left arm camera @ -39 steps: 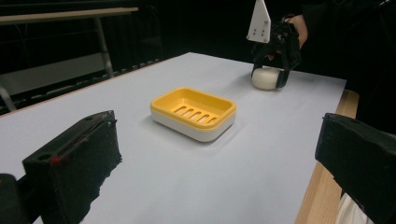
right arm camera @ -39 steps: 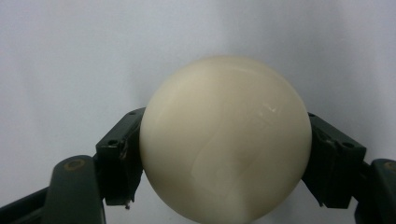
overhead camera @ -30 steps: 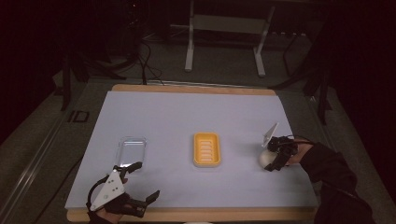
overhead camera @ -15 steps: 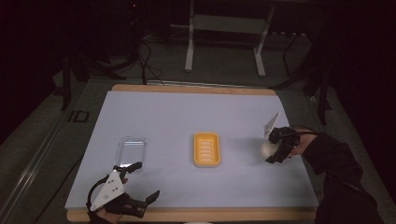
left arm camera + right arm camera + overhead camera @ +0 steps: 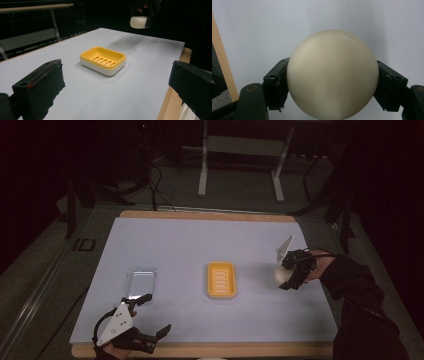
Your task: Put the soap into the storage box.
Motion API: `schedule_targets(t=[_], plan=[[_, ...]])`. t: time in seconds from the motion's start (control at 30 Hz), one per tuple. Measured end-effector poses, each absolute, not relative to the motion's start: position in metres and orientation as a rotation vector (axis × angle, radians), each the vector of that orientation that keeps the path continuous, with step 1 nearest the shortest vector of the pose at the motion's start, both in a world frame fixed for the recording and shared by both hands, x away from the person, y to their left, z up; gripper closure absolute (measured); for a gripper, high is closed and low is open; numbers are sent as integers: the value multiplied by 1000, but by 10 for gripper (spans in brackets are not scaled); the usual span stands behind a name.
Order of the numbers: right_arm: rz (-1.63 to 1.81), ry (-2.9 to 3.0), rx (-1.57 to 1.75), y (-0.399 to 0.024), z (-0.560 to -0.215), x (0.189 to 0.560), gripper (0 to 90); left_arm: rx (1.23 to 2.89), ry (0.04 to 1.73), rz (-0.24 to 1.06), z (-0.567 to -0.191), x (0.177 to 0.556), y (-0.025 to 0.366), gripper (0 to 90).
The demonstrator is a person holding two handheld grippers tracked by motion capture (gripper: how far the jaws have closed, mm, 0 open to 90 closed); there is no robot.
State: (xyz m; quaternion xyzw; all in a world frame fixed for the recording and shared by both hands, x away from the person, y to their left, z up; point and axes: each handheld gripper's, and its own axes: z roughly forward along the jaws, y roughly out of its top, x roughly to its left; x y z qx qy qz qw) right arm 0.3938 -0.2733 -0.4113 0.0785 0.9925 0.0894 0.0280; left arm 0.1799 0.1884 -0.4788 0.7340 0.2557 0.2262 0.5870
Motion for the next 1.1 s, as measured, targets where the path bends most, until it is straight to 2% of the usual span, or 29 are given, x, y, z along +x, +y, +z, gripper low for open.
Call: schedule_targets(t=[1.1], plan=[[286, 3034, 1, -203, -394, 398, 248, 1722, 589, 519, -479, 180, 188, 0]])
